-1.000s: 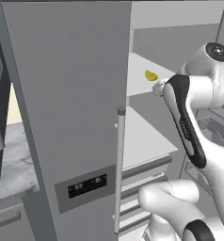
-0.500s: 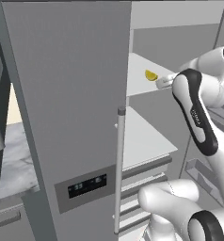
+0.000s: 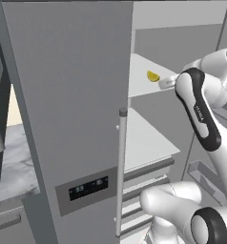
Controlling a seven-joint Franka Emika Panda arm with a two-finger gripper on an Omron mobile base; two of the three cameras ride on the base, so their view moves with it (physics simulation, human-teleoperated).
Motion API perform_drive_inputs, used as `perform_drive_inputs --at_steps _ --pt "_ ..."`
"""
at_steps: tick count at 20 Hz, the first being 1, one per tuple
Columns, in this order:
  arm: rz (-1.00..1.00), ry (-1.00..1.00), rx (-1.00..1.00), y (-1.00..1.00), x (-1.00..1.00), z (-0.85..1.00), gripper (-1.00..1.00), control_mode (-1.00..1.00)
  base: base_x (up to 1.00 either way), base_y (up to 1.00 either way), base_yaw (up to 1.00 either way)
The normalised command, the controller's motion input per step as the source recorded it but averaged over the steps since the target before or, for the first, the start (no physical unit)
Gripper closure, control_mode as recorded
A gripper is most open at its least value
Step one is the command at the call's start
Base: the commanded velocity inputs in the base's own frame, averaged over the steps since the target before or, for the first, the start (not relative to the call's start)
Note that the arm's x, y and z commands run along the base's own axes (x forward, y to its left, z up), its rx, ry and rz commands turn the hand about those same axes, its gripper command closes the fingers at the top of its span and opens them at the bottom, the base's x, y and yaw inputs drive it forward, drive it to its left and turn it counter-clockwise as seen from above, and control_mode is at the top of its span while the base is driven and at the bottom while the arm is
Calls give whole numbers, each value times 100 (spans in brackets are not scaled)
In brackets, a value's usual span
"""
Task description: There is a bowl on the dining counter. Grab a lemon wedge from the fridge and place it in the bowl. Then get the liquor bottle and glass cup from the cabinet and place them next to the bowl.
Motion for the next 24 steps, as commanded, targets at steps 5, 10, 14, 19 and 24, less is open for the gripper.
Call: perform_drive_inputs --at_steps 5,10,14,19,24 --pt "0 0 0 0 7 0 -100 -100 0 0 0" --pt "0 2 0 0 39 1 -100 -100 0 0 0" --pt "0 0 0 0 39 7 -100 -100 0 0 0" --pt "0 2 0 0 25 2 -100 -100 0 0 0" --pt "0 2 -1 -6 16 0 -100 -100 0 0 0"
